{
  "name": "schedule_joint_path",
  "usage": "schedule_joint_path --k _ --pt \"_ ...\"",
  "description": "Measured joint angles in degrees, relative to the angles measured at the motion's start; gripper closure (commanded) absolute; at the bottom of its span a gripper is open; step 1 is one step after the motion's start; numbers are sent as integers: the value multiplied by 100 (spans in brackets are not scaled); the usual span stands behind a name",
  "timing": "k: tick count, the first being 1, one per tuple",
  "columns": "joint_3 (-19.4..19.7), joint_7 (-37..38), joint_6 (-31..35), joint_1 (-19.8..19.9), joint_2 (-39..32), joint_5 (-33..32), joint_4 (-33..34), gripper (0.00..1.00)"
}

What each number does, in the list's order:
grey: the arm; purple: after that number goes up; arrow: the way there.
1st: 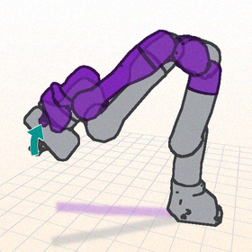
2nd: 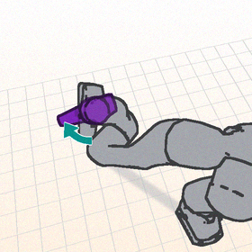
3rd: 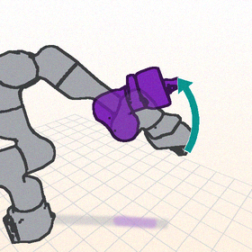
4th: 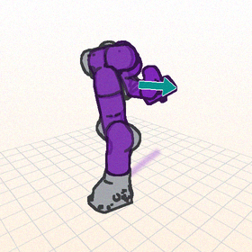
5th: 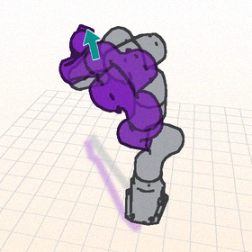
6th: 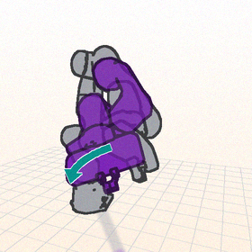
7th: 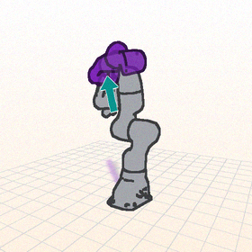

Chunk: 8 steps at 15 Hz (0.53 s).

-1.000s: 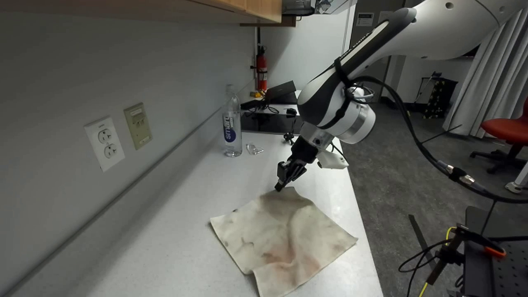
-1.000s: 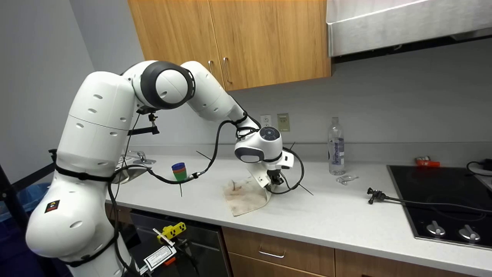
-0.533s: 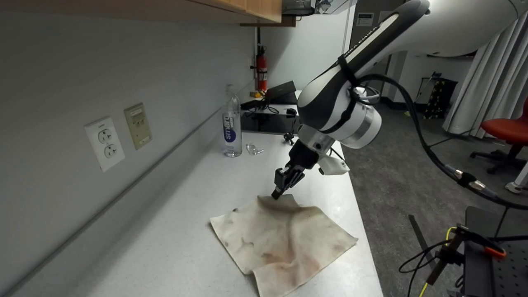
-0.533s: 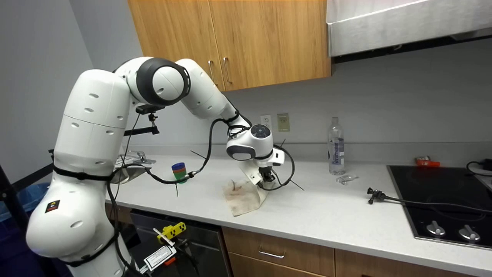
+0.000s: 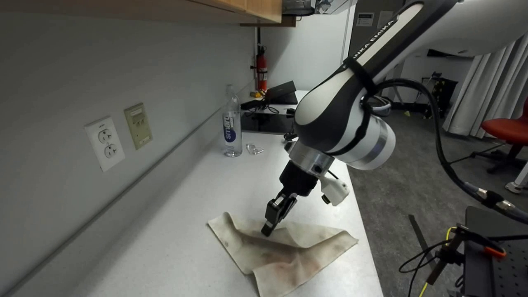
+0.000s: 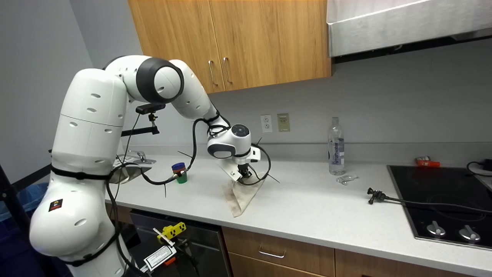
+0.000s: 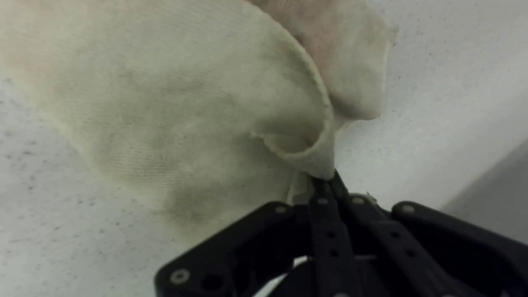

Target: Fold the towel

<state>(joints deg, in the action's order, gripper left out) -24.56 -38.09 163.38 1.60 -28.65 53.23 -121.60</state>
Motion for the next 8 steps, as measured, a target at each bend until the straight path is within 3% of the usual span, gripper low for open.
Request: schedule_joint_path --k 8 --pt "-324 -172 -1 -20 -5 -47 -272 100"
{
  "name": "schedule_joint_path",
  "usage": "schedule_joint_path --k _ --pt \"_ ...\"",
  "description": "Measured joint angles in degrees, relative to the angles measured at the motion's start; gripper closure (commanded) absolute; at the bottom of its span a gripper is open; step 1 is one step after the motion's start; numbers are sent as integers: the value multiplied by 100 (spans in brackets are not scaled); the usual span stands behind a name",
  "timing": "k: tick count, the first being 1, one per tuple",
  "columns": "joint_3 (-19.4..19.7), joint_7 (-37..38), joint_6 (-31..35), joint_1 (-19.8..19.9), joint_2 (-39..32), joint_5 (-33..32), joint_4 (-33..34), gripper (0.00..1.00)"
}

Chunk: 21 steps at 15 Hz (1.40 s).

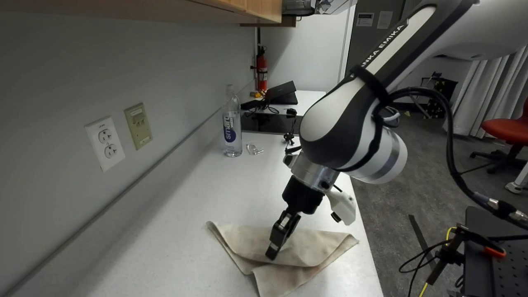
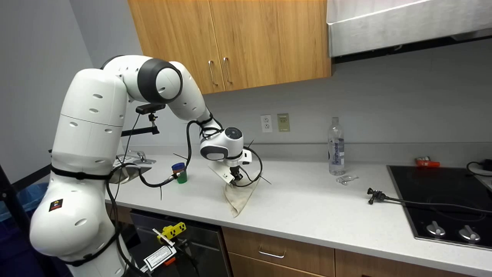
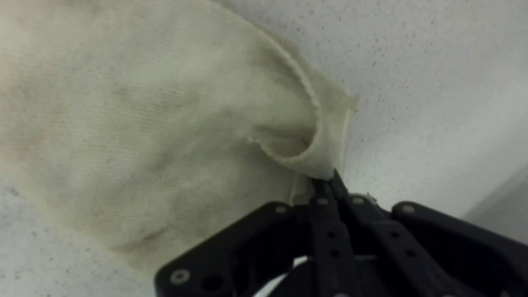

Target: Fold the towel

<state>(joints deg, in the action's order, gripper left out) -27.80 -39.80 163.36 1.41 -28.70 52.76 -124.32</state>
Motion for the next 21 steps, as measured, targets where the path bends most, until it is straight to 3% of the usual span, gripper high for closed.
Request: schedule_joint_path --k 1,2,4,12,14,21 --pt "0 -10 0 -10 -2 -30 -80 100" --pt "0 -15 0 -22 -4 -59 -157 73" --pt "0 -15 -2 -45 -7 -101 -292 67" --pt "-85 -21 -25 -87 91 -279 -446 5" --pt "-124 -23 -25 -89 183 -280 -464 0" --pt "-97 -158 -25 -89 237 -297 -616 0"
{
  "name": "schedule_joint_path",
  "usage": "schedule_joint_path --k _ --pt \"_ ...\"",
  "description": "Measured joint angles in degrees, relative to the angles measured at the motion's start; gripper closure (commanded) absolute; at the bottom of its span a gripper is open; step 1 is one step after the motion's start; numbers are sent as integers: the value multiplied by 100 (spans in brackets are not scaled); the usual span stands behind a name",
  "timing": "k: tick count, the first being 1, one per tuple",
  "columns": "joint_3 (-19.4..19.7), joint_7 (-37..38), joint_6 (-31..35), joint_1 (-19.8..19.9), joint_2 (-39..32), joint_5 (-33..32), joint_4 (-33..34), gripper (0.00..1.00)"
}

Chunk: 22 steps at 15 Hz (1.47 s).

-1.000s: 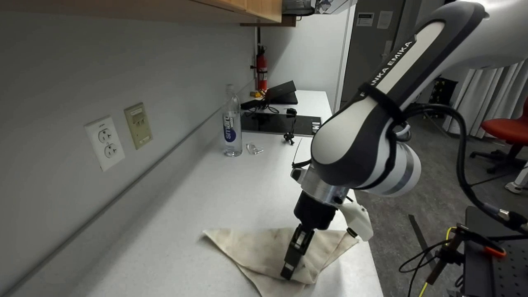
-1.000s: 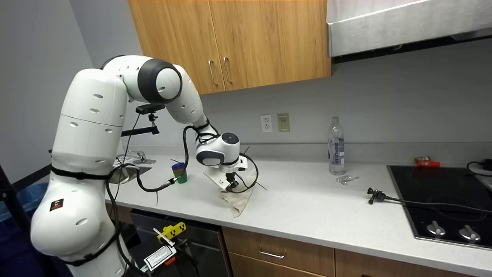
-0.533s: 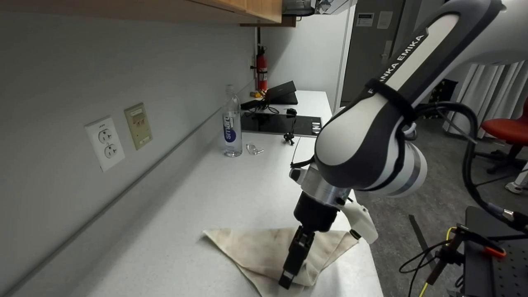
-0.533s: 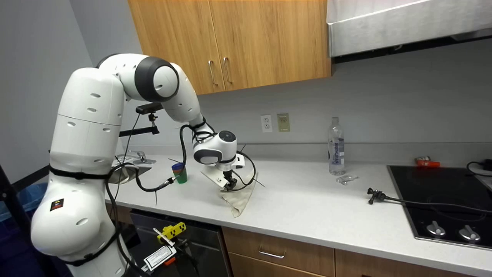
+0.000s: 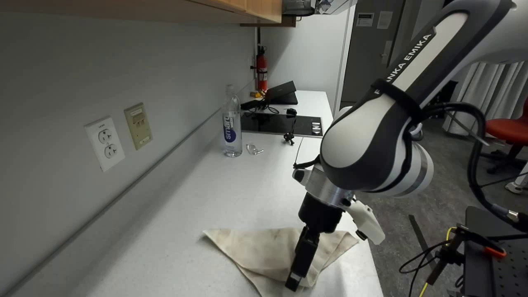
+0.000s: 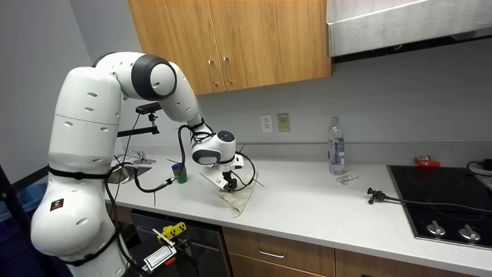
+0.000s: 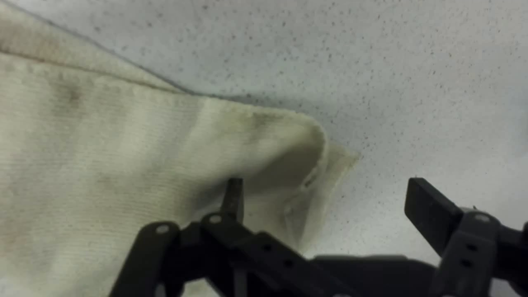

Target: Fold the towel

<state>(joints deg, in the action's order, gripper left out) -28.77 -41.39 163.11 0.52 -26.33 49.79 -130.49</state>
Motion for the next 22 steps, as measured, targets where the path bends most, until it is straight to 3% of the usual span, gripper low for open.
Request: schedule_joint_path --k 5,16,22 --pt "-7 1 -81 -64 -108 -1 -49 0" --pt "-75 8 -208 -601 -139 -179 15 0" --pt "80 202 -406 -601 12 -790 -96 0"
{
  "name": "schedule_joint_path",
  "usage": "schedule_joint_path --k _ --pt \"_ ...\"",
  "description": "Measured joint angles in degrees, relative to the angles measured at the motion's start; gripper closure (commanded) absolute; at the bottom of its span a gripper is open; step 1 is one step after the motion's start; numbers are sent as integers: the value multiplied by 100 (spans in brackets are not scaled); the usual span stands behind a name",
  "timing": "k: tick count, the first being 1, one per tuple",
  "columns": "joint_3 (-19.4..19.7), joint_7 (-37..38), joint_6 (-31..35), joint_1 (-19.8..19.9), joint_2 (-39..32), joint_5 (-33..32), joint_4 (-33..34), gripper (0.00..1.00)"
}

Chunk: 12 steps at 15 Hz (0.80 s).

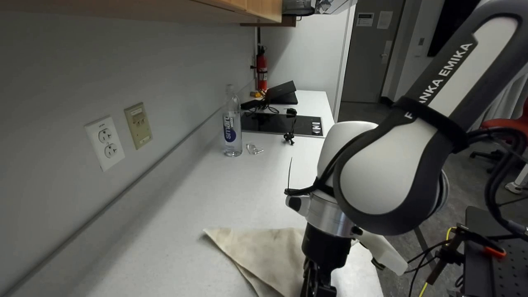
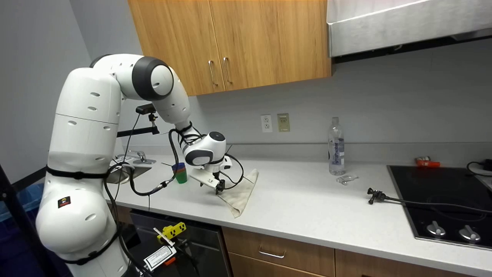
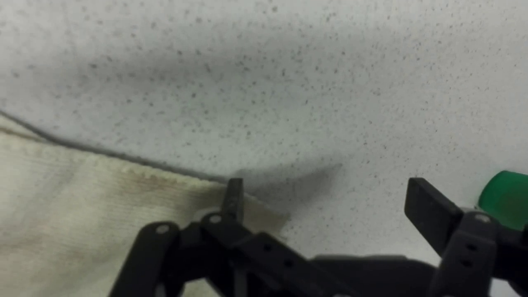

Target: Fold the towel

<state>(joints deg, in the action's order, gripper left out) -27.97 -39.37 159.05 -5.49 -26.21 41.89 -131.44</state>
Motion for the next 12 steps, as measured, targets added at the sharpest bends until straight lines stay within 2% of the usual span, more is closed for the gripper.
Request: schedule_joint_path --k 6,12 --pt "488 500 -477 7 766 -1226 -435 0" --pt "1031 942 -484 8 1476 -2700 -747 0"
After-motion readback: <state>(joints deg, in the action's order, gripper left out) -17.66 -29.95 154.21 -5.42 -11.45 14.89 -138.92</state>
